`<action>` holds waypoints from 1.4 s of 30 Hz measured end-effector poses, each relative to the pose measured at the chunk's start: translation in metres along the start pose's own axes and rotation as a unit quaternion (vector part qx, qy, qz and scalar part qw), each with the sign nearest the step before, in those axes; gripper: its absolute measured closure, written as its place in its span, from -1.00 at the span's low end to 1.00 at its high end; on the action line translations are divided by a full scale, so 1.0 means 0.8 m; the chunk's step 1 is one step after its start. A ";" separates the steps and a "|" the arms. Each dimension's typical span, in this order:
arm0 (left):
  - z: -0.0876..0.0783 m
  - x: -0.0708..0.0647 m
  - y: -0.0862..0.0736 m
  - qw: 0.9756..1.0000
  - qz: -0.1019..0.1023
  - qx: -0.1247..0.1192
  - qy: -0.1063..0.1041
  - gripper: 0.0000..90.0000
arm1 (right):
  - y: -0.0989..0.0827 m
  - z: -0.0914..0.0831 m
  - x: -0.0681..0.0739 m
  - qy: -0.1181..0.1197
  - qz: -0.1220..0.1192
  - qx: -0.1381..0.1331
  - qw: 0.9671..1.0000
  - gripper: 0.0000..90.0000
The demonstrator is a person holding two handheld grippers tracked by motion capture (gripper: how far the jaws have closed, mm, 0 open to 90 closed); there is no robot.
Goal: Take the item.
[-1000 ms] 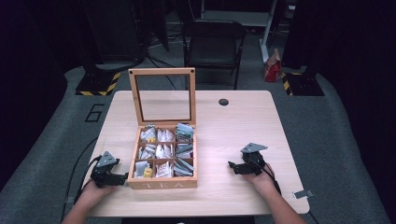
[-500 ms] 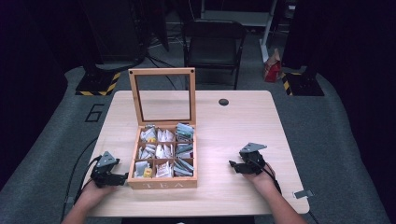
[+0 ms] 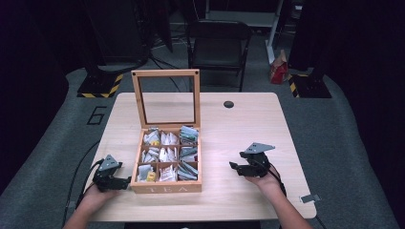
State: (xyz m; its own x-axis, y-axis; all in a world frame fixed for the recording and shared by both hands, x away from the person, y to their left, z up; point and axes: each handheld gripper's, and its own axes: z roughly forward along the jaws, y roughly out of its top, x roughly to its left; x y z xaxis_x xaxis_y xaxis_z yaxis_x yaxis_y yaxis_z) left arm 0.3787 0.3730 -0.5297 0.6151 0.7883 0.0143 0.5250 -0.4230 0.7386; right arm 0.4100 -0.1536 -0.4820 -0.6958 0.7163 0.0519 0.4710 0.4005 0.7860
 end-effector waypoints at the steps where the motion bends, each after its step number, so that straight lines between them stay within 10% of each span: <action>1: 0.000 0.000 0.000 1.000 -0.002 -0.001 0.000 -0.68 | 0.002 -0.001 0.001 0.001 -0.005 0.000 1.000 -0.21; 42: 0.000 -0.001 0.000 1.000 -0.003 -0.001 -0.001 -0.68 | 0.077 -0.038 0.058 0.060 -0.048 -0.023 0.997 -0.17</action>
State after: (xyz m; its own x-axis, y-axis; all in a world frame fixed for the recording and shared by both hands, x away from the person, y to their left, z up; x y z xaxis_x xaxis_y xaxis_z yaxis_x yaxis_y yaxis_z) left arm 0.3784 0.3725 -0.5300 0.6122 0.7907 0.0085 0.5276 -0.4165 0.7404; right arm 0.3907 -0.1131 -0.4126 -0.7984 0.6004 0.0461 0.3752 0.4360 0.8180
